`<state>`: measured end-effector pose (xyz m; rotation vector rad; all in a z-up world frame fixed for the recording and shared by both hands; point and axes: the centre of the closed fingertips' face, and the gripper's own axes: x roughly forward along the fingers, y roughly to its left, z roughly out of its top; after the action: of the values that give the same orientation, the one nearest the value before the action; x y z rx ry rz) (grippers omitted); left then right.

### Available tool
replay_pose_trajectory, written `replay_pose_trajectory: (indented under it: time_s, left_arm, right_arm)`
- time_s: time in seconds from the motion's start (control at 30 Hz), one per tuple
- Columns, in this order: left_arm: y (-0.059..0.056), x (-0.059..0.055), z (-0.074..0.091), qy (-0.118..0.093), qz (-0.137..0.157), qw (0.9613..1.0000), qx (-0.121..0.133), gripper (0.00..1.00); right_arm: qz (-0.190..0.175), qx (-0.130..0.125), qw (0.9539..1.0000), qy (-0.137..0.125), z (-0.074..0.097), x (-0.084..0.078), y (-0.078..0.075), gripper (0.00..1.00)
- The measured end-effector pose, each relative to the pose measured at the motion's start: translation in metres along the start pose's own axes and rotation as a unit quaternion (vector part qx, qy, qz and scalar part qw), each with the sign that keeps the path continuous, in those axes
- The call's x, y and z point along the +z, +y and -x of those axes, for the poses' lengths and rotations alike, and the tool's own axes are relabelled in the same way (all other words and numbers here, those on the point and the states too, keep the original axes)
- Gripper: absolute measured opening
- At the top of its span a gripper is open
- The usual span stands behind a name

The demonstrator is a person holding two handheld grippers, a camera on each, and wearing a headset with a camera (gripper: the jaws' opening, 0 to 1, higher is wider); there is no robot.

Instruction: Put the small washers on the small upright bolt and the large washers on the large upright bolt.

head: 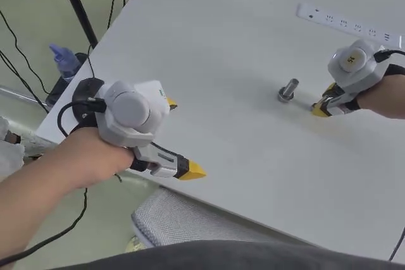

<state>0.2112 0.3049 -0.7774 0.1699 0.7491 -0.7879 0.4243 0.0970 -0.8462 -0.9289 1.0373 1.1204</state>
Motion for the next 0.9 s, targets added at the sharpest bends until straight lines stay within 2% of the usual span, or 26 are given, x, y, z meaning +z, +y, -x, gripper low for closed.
replay_pose_trajectory:
  time_s: [0.3, 0.43, 0.53, 0.63, 0.8, 0.9]
  left_arm:
    - [-0.004, 0.003, 0.001, 0.003, -0.009, 1.0000, 0.002, 0.89]
    - [-0.004, 0.007, 0.004, -0.001, -0.012, 0.9999, 0.004, 0.89]
    - [-0.005, 0.009, 0.005, 0.001, -0.016, 0.9999, 0.005, 0.89]
    - [-0.006, 0.010, 0.007, 0.002, -0.018, 0.9998, 0.005, 0.89]
    - [-0.009, 0.009, 0.010, -0.002, -0.010, 0.9999, 0.006, 0.88]
    - [-0.012, 0.009, 0.015, -0.005, -0.012, 0.9999, 0.009, 0.88]
  right_arm:
    - [-0.003, -0.006, 0.9995, -0.030, 0.021, 0.007, 0.002, 0.38]
    - [-0.018, -0.009, 0.9982, -0.056, 0.027, 0.009, 0.003, 0.39]
    - [-0.042, -0.009, 0.9953, -0.087, 0.038, 0.016, 0.009, 0.40]
    - [-0.057, -0.025, 0.9912, -0.117, 0.049, 0.019, 0.009, 0.47]
    - [-0.072, -0.031, 0.9870, -0.140, 0.058, 0.007, 0.011, 0.47]
    - [-0.096, -0.028, 0.9798, -0.174, 0.071, 0.007, 0.018, 0.49]
